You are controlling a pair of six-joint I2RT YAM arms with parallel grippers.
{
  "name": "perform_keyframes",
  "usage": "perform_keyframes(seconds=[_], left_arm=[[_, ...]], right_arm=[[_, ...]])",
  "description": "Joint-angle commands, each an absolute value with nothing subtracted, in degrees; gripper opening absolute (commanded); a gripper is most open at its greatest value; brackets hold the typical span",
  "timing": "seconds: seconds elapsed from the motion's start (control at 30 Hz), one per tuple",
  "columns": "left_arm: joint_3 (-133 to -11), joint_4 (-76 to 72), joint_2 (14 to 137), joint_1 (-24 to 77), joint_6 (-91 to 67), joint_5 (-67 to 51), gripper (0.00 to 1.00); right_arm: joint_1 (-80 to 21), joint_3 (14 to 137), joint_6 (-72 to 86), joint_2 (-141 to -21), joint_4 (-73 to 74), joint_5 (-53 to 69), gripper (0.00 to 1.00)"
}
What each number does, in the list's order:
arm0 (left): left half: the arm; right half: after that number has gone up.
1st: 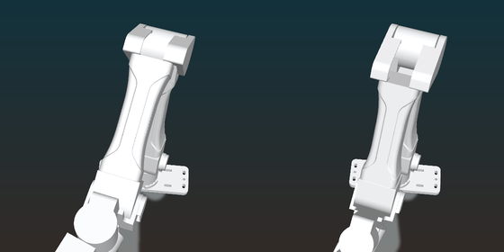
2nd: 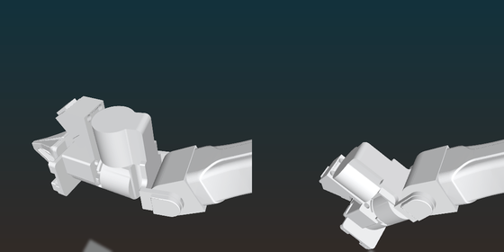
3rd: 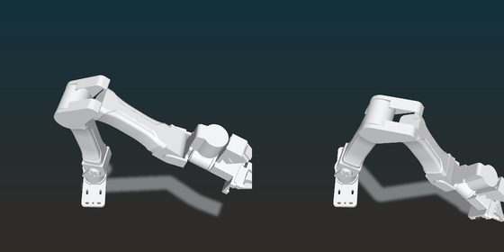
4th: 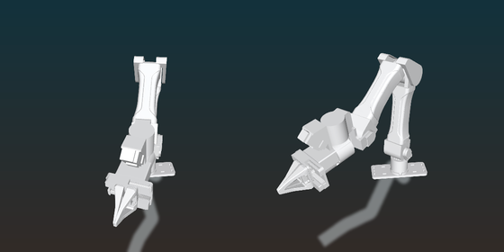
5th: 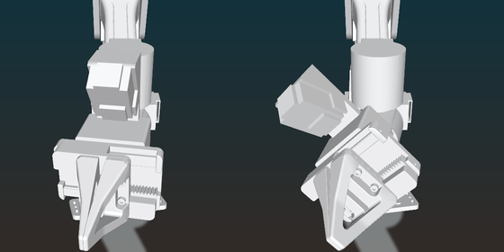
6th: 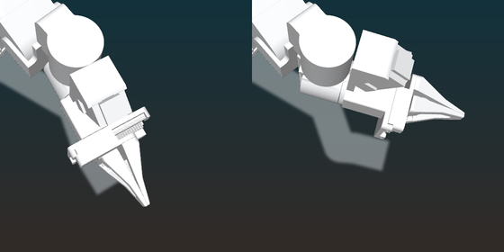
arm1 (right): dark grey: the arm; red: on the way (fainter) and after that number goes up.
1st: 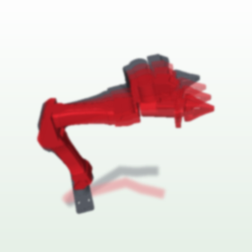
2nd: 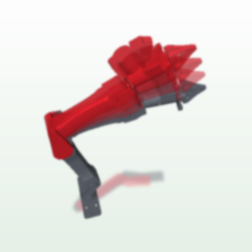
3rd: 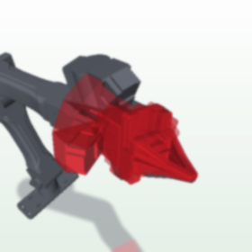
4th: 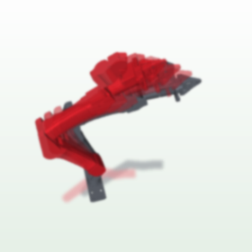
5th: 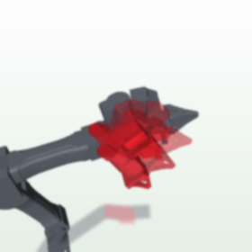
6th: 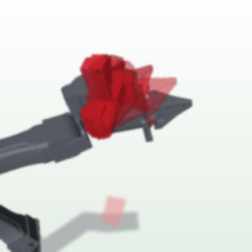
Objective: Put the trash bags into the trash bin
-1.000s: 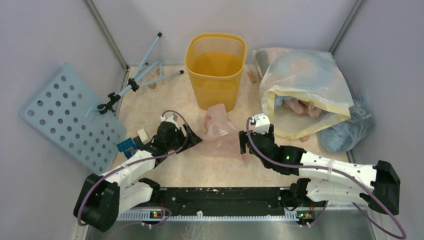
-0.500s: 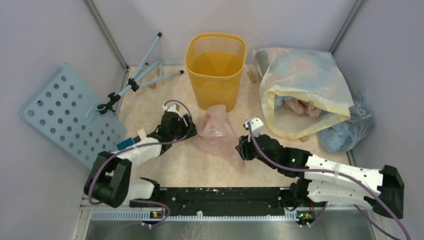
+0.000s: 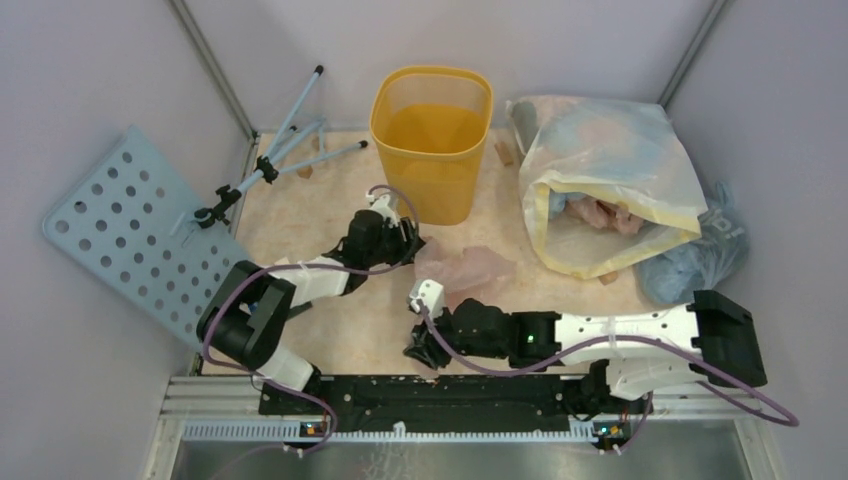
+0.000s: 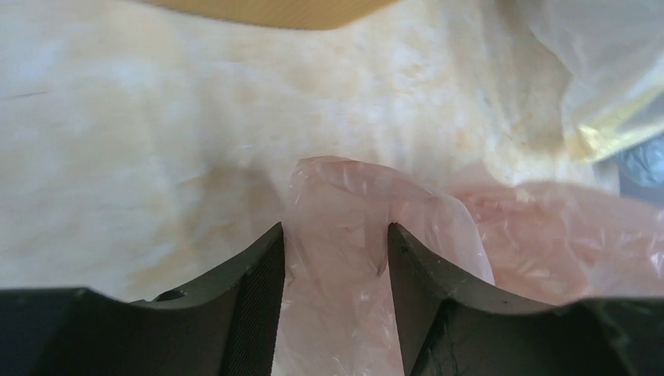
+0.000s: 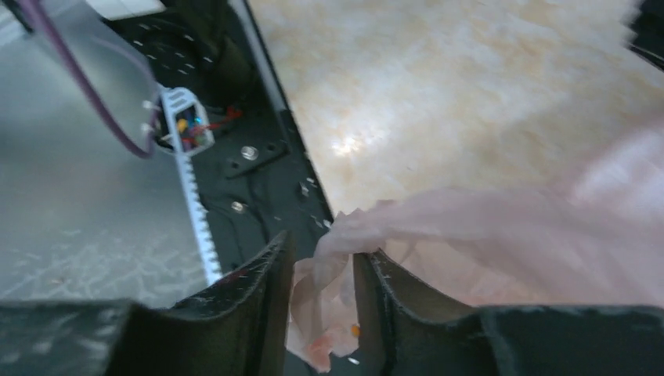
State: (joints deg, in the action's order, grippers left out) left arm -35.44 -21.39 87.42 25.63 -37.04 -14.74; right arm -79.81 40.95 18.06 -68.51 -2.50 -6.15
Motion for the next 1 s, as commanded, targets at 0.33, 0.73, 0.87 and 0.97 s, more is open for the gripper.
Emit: perform_keyframes(seconds=[0.33, 0.73, 0.87, 0.97], left_arm=[[-41.18, -14.32, 81.94, 30.16, -26.18, -6.81, 0.78], [-41.6, 6.98, 63.18, 29.24, -22.67, 6.64, 0.99], [-43.15, 15.06, 57.26, 29.3, -23.67, 7.6, 0.99], [-43.77, 17.18, 51.64, 29.34, -19.67, 2.25, 0.99]], right_arm=[[-83.84, 42.52, 19.51, -63.44, -5.34, -21.42, 0.9], [-83.77, 37.23, 23.64, -51.99, 8.4, -29.69, 0.92], [-83.7, 39.1, 24.83, -51.2, 14.72, -36.58, 0.92], [-82.3, 40.75, 26.79, -51.16, 21.04, -41.0, 0.92]])
